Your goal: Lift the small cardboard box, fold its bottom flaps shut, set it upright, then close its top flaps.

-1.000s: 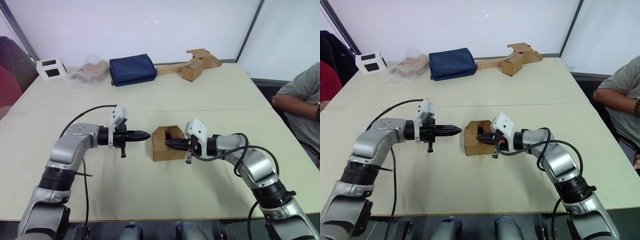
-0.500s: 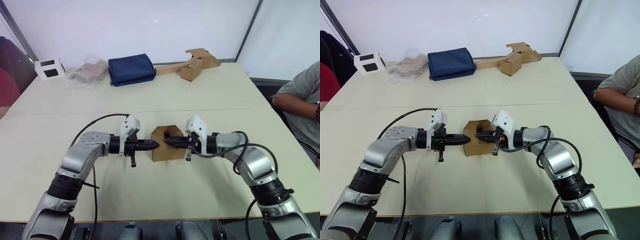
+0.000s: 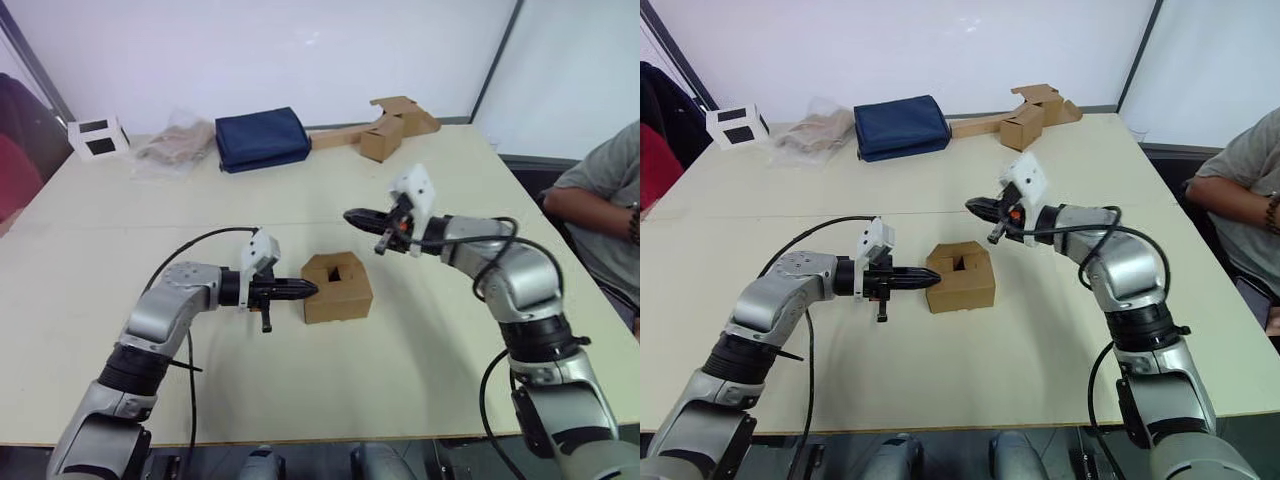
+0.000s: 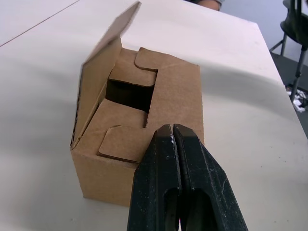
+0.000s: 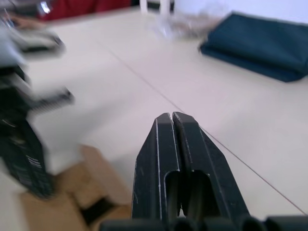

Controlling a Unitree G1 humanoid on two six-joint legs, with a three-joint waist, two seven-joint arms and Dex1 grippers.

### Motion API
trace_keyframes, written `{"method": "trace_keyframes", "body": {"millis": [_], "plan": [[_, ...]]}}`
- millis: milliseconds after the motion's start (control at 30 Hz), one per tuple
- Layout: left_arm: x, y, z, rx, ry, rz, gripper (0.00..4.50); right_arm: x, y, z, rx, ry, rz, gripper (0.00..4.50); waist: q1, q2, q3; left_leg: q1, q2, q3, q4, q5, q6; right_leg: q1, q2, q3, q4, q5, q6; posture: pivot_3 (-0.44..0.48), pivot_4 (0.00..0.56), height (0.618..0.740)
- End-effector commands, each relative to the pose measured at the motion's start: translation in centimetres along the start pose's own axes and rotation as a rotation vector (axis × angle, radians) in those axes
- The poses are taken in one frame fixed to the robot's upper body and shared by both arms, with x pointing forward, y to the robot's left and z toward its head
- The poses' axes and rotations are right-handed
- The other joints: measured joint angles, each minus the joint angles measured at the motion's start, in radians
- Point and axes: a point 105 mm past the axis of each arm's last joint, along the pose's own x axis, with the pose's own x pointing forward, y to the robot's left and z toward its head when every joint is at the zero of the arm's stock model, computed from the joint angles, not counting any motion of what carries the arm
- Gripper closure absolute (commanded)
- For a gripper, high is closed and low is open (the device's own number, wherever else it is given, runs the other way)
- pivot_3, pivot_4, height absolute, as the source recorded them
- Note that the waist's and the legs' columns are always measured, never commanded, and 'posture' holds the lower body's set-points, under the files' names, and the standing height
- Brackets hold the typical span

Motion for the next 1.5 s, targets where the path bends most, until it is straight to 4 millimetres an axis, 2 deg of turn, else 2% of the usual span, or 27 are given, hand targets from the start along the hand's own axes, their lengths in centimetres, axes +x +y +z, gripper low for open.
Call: {"method": "trace_keyframes", "body": {"millis": [33,200,367,533,667,733,933,1033,1133,1233,1500], "plan": [[0.0,0.2,0.2,0.026,0.005,0.020,4.47,0.4,0.8,0.0,-0.095,-0.009,0.027,4.50,0.001,0.000,0.000,0.000,0.000,0.000,0.000,0.000,0.000,0.000,0.000,0.000,0.000,0.000,0.000,0.000,0.150,0.740],[-0.3,0.3,0.2,0.027,0.002,0.041,4.47,-0.1,2.4,-1.3,-0.076,0.021,0.111,4.50,0.000,0.000,0.000,0.000,0.000,0.000,0.001,0.000,0.000,0.000,0.000,0.000,0.000,0.000,0.000,0.000,0.150,0.740],[-0.9,0.3,0.8,0.030,-0.011,0.057,4.47,-0.6,2.8,-1.6,-0.049,0.020,0.123,4.50,0.000,0.000,0.000,0.000,0.000,0.000,0.001,0.000,0.000,0.000,0.000,0.000,0.000,0.000,0.000,0.000,0.150,0.740],[-1.7,-0.1,3.8,0.037,-0.090,0.023,4.47,-0.8,2.9,-2.0,-0.033,0.026,0.107,4.50,0.000,0.000,0.000,0.000,0.000,0.000,0.001,0.000,0.000,0.000,0.000,0.000,0.000,0.000,0.000,0.000,0.150,0.740],[-1.8,0.2,4.2,0.056,-0.077,0.027,4.47,-0.7,3.0,-2.0,-0.031,0.027,0.103,4.50,0.001,0.000,0.000,0.000,0.000,0.000,0.001,0.000,0.000,0.000,0.000,0.000,0.000,0.000,0.000,0.000,0.150,0.740],[-1.5,1.0,4.2,0.060,-0.079,0.061,4.47,-0.6,3.0,-2.0,-0.031,0.024,0.101,4.50,0.000,0.000,0.000,0.000,0.000,0.000,0.001,0.000,0.000,0.001,0.000,0.000,0.000,0.000,0.000,0.000,0.150,0.740],[0.4,2.5,2.3,0.075,-0.036,0.091,4.47,-0.8,2.8,-1.1,-0.058,-0.030,0.075,4.50,0.001,0.000,0.000,0.000,0.000,0.000,0.001,0.000,0.000,0.001,0.000,0.000,0.000,0.000,0.000,0.000,0.150,0.740],[1.1,2.6,1.4,0.089,-0.013,0.083,4.47,-1.6,3.6,0.2,-0.048,-0.116,0.101,4.50,0.001,0.000,0.000,0.000,0.000,0.000,0.001,0.000,0.000,0.000,0.000,0.000,0.000,0.000,0.000,0.000,0.150,0.740],[1.3,2.5,1.5,0.083,-0.031,0.078,4.47,-2.6,4.4,0.4,-0.020,-0.143,0.127,4.50,0.001,0.000,0.000,0.000,0.000,0.000,0.001,0.000,0.000,0.000,0.000,0.000,0.000,0.000,0.000,0.000,0.150,0.740],[1.3,2.6,1.7,0.068,-0.056,0.084,4.47,-3.3,5.0,0.1,-0.020,-0.130,0.140,4.50,0.002,0.000,0.000,0.000,0.000,0.000,0.001,0.000,0.000,0.001,0.000,0.000,0.000,0.000,0.000,0.000,0.150,0.740],[1.3,3.0,2.8,0.049,-0.108,0.101,4.47,-3.2,6.5,-1.9,-0.015,-0.062,0.176,4.50,0.001,0.000,0.000,0.000,0.000,0.000,0.001,0.000,0.000,0.001,0.000,0.000,0.000,0.000,0.000,0.000,0.150,0.740]]}}
